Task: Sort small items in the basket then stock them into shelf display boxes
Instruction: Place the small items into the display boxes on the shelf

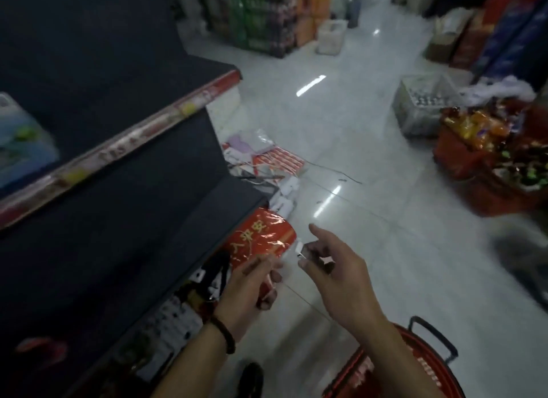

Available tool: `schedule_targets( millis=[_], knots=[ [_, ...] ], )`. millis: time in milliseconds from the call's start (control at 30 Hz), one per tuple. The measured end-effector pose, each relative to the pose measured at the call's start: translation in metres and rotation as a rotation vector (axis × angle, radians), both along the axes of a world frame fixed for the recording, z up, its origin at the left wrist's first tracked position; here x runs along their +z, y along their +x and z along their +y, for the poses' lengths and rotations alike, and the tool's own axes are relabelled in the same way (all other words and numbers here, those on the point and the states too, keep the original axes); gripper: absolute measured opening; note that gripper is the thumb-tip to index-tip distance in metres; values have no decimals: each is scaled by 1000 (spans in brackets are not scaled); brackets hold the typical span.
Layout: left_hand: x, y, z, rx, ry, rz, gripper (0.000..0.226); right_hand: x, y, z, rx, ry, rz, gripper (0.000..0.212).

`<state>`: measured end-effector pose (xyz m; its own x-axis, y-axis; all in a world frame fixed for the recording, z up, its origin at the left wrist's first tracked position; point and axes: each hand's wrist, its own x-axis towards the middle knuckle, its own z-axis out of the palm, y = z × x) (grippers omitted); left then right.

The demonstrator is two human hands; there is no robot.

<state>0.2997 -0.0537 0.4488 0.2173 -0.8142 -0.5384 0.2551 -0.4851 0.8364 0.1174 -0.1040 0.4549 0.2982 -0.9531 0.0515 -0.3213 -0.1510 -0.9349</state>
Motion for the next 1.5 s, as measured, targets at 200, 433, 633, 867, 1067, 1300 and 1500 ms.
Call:
schedule_targets(
  millis=[200,433,633,867,1067,1300,1500],
  knots=[
    [48,92,70,128,-141,-204,27,48,105,26,274,-65,70,47],
    [85,217,176,276,-251,-247,33,90,248,99,555,-242,87,47],
    [114,345,267,440,-316,-341,37,121,390,163,734,-522,88,37],
    [140,452,336,578,-395,-401,29,147,504,205,859,-793,125,23],
    [152,507,359,648,-471,-467,19,171,577,214,917,-848,51,18],
    [133,564,340,814,-437,-785,51,206,657,173,836,-812,112,16],
    [116,582,318,954,-509,-724,49,213,733,144,919,-739,340,15]
  ],
)
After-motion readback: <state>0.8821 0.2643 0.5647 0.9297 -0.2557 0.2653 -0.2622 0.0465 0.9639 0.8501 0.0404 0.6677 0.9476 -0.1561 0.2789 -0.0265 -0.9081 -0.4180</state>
